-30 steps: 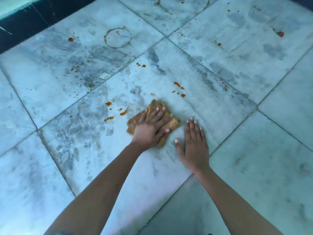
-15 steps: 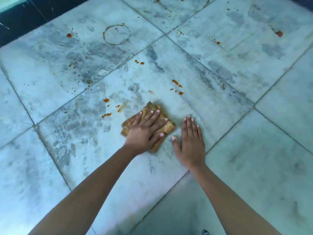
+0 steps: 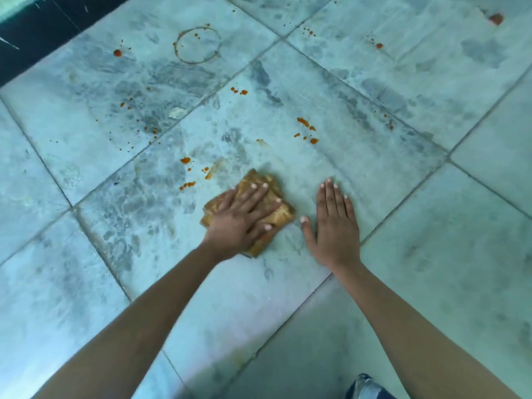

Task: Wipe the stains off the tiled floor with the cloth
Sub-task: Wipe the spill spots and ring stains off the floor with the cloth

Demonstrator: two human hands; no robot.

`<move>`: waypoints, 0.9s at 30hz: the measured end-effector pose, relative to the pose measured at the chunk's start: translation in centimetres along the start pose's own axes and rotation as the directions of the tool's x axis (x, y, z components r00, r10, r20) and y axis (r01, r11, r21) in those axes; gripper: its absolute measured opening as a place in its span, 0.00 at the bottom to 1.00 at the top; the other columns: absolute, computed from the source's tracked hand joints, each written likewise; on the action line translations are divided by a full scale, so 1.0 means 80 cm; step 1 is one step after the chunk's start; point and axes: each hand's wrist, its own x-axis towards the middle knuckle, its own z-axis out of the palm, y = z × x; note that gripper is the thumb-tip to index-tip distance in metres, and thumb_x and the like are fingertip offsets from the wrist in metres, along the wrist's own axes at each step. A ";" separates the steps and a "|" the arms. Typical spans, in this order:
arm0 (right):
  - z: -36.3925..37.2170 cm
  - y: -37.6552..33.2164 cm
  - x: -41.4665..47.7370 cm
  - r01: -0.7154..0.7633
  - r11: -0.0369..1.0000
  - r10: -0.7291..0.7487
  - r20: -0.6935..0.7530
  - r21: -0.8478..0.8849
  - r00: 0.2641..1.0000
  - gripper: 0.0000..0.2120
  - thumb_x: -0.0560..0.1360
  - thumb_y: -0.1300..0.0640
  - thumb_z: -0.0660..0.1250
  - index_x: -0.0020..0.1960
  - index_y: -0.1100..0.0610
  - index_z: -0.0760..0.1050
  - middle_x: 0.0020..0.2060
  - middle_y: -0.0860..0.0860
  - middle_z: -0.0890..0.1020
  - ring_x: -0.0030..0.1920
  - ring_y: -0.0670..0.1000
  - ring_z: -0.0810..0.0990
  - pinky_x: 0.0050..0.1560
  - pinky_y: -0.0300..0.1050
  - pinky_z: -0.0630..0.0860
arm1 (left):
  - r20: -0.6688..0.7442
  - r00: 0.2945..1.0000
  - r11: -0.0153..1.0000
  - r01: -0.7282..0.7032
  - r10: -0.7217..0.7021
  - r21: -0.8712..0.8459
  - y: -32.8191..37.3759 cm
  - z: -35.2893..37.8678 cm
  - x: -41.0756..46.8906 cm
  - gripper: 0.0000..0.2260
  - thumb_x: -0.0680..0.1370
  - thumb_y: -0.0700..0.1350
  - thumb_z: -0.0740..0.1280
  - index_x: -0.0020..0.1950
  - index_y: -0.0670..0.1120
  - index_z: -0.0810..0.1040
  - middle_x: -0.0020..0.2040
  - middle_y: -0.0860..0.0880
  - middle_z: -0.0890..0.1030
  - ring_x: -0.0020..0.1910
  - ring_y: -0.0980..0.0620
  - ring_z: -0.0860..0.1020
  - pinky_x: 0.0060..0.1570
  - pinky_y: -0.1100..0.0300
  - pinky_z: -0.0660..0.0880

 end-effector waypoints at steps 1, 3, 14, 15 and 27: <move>0.002 0.000 -0.001 -0.001 1.000 0.001 -0.002 -0.003 1.000 0.34 0.77 0.44 0.50 0.74 0.65 0.57 0.74 0.60 0.59 0.74 0.57 0.58 0.74 0.51 0.51 | 0.015 0.998 0.998 0.057 -0.057 -0.008 -0.017 -0.004 -0.002 0.24 0.78 0.59 0.51 0.74 0.55 0.62 0.75 0.45 0.62 0.73 0.44 0.62 0.71 0.46 0.52; 0.002 -0.001 0.001 -0.004 1.000 0.005 0.012 -0.010 1.000 0.34 0.77 0.43 0.49 0.75 0.65 0.56 0.75 0.60 0.58 0.75 0.57 0.58 0.74 0.51 0.50 | 0.049 0.968 0.968 0.248 -0.247 -0.031 -0.047 -0.020 0.022 0.24 0.79 0.61 0.49 0.75 0.58 0.57 0.78 0.49 0.54 0.76 0.47 0.54 0.73 0.47 0.48; 0.001 0.001 0.000 -0.004 1.000 0.004 0.025 0.000 1.000 0.34 0.78 0.43 0.50 0.75 0.64 0.54 0.75 0.59 0.57 0.75 0.56 0.55 0.74 0.51 0.50 | 0.074 0.991 0.994 0.105 -0.108 0.042 -0.027 -0.011 -0.020 0.27 0.78 0.65 0.41 0.76 0.57 0.50 0.77 0.49 0.49 0.76 0.50 0.49 0.72 0.51 0.43; 0.001 0.000 0.001 -0.002 1.000 0.002 0.024 -0.007 1.000 0.34 0.78 0.43 0.49 0.75 0.64 0.54 0.75 0.59 0.56 0.75 0.56 0.55 0.74 0.51 0.50 | 0.087 0.980 0.983 0.175 -0.179 0.054 -0.042 -0.017 -0.015 0.29 0.76 0.67 0.41 0.75 0.58 0.48 0.77 0.50 0.46 0.76 0.50 0.48 0.72 0.52 0.42; -0.007 -0.026 0.015 -0.016 0.996 0.015 0.012 0.087 1.000 0.33 0.78 0.43 0.45 0.75 0.65 0.54 0.75 0.60 0.57 0.75 0.57 0.56 0.73 0.48 0.46 | 0.074 0.960 0.963 0.269 -0.270 0.028 -0.028 -0.008 -0.068 0.27 0.77 0.65 0.42 0.75 0.61 0.46 0.78 0.50 0.46 0.77 0.50 0.47 0.74 0.49 0.43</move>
